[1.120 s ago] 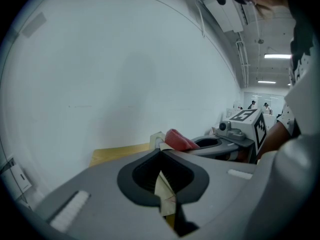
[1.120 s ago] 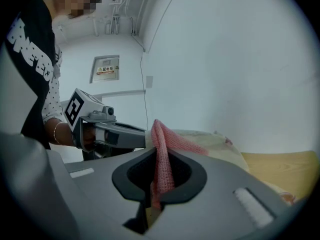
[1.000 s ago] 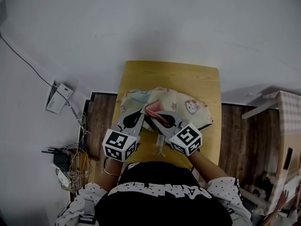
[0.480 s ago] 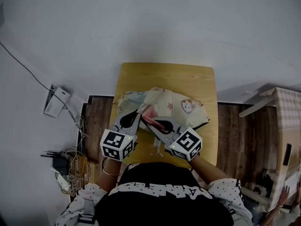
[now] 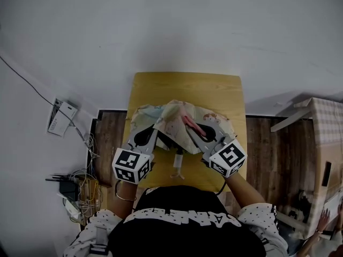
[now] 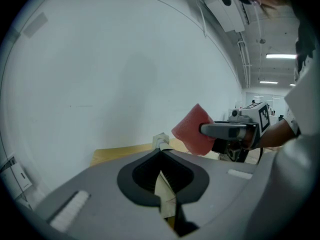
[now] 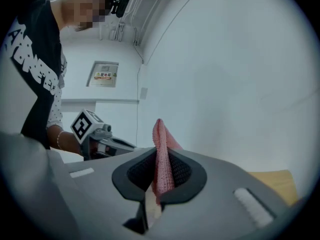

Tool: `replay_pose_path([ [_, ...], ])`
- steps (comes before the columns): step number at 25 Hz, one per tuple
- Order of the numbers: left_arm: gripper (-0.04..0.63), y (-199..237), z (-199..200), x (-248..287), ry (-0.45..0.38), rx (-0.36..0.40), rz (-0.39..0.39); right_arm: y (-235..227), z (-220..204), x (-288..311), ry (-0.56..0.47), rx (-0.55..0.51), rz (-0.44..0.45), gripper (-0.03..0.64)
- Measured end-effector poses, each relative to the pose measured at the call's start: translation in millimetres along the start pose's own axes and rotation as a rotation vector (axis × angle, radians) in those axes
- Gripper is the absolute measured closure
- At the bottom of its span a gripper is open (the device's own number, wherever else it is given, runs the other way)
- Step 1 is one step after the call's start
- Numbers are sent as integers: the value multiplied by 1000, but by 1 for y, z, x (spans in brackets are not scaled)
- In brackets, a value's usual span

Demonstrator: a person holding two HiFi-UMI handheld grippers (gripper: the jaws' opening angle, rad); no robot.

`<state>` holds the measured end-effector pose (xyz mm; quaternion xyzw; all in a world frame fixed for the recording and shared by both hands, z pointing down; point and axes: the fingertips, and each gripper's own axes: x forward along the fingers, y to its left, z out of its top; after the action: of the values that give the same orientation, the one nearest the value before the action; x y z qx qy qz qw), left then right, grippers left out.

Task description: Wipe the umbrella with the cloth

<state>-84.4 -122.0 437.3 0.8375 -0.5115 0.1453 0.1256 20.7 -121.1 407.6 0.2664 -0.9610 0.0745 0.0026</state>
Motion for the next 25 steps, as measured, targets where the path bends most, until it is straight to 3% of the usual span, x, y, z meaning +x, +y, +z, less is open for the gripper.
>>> replay_pose_path([
  [6, 595, 4, 0, -1, -3, -9, 0, -68, -20, 0, 31, -37, -190, 583],
  [9, 595, 5, 1, 2, -4, -11, -6, -86, -30, 4, 51, -18, -230, 583],
  [17, 595, 8, 5, 6, -7, -12, -23, -92, -72, 27, 161, 14, -206, 583],
  [25, 595, 11, 3, 4, -2, -15, -14, -51, -88, 37, 200, 35, -77, 583],
])
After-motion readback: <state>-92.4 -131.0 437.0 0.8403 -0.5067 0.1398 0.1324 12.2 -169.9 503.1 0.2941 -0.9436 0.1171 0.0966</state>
